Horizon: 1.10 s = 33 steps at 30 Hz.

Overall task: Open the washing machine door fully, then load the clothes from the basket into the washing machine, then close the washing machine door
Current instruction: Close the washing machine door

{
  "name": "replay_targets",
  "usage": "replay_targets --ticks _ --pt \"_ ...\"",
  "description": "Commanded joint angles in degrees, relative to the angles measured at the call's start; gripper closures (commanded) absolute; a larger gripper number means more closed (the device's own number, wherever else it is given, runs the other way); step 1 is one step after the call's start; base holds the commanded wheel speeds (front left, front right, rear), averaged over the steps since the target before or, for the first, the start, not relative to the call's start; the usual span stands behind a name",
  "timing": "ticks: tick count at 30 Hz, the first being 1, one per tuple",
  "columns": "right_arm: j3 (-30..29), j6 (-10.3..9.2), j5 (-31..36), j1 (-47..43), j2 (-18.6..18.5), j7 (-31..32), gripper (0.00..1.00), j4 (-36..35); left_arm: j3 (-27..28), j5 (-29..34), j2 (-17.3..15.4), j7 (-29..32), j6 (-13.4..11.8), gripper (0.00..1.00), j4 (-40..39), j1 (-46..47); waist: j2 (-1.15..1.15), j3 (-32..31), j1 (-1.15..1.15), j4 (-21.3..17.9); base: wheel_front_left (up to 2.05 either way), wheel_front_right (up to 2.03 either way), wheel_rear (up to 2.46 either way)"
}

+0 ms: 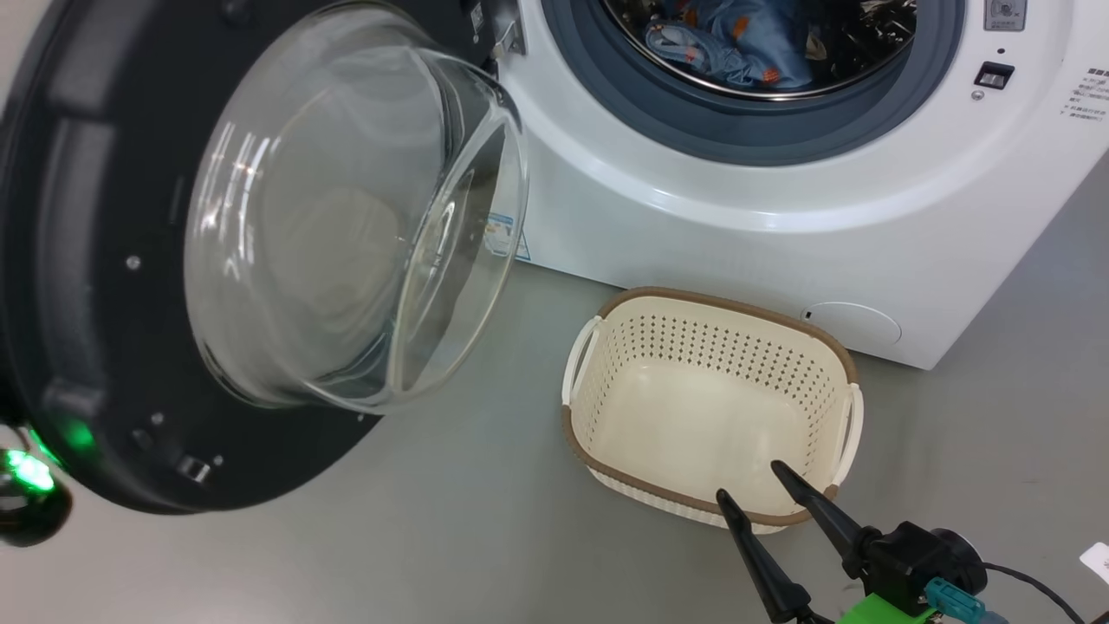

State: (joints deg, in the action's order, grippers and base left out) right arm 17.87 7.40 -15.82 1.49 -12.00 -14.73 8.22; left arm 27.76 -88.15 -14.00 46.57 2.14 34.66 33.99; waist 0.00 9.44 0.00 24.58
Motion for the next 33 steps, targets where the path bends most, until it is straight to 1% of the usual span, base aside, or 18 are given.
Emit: replay_targets --ticks 1,12,13,14,15,16,18,20,25,30,33 --pt "1.1 0.09 0.9 1.4 0.4 -0.3 0.0 -1.5 0.3 -0.9 -1.1 1.3 -1.0 1.0 -3.3 -1.1 0.0 0.1 0.0 0.0 0.0 0.0 0.0" --pt "0.1 0.09 1.2 2.5 2.7 -0.3 0.0 -1.5 -3.1 -0.5 6.5 3.5 -10.6 1.0 -24.9 -10.1 0.0 0.6 0.0 -0.7 0.0 0.0 0.0" --pt "0.1 0.09 1.2 2.5 2.7 -0.3 0.0 -1.5 -3.1 -0.5 6.5 3.5 -10.6 1.0 -24.9 -10.1 0.0 0.6 0.0 -0.7 0.0 0.0 0.0" --pt "0.0 0.09 1.3 2.6 3.0 -0.3 0.0 -1.5 -4.0 -0.5 7.7 3.7 -12.0 1.0 -28.8 -11.6 0.0 0.7 0.0 -0.8 0.0 0.0 0.0" --pt "0.0 0.09 1.3 2.6 3.0 -0.3 0.0 -1.5 -4.0 -0.5 7.7 3.7 -12.0 1.0 -28.8 -11.6 0.0 0.7 0.0 -0.8 0.0 0.0 0.0" --pt "-0.1 0.09 1.3 2.9 3.3 -0.3 0.0 -1.5 -5.3 -0.6 8.8 3.8 -13.2 1.0 -32.6 -12.9 0.0 0.9 0.0 -1.0 0.0 0.0 0.0" --pt "-0.3 0.09 1.4 3.1 3.7 -0.3 0.0 -1.6 -7.1 -1.0 9.9 3.7 -14.3 1.0 -36.1 -14.2 0.0 1.0 0.0 -1.3 0.0 0.0 0.0" --pt "-0.3 0.09 1.4 3.1 3.8 -0.3 0.0 -1.5 -8.1 -1.1 10.2 3.3 -14.7 1.0 -37.7 -14.8 0.0 1.0 0.0 -1.4 0.0 0.0 0.0" --pt "0.1 0.09 1.2 3.1 4.2 -0.3 0.0 -1.1 -15.5 -3.1 11.0 1.0 -15.5 1.0 -43.3 -17.2 0.0 0.7 0.0 -2.4 0.0 0.0 0.0" --pt "0.3 0.09 1.0 2.8 4.2 -0.3 0.0 -0.9 -24.4 -7.5 11.1 -5.0 -14.5 1.0 -44.5 -17.9 0.0 -0.6 0.0 -4.0 0.0 0.0 0.0" --pt "0.3 0.09 0.8 2.5 4.3 -0.3 0.0 -1.0 -28.7 -9.1 11.1 -8.5 -13.3 1.0 -43.7 -17.3 0.0 -1.4 0.0 -5.3 0.0 0.0 0.0"
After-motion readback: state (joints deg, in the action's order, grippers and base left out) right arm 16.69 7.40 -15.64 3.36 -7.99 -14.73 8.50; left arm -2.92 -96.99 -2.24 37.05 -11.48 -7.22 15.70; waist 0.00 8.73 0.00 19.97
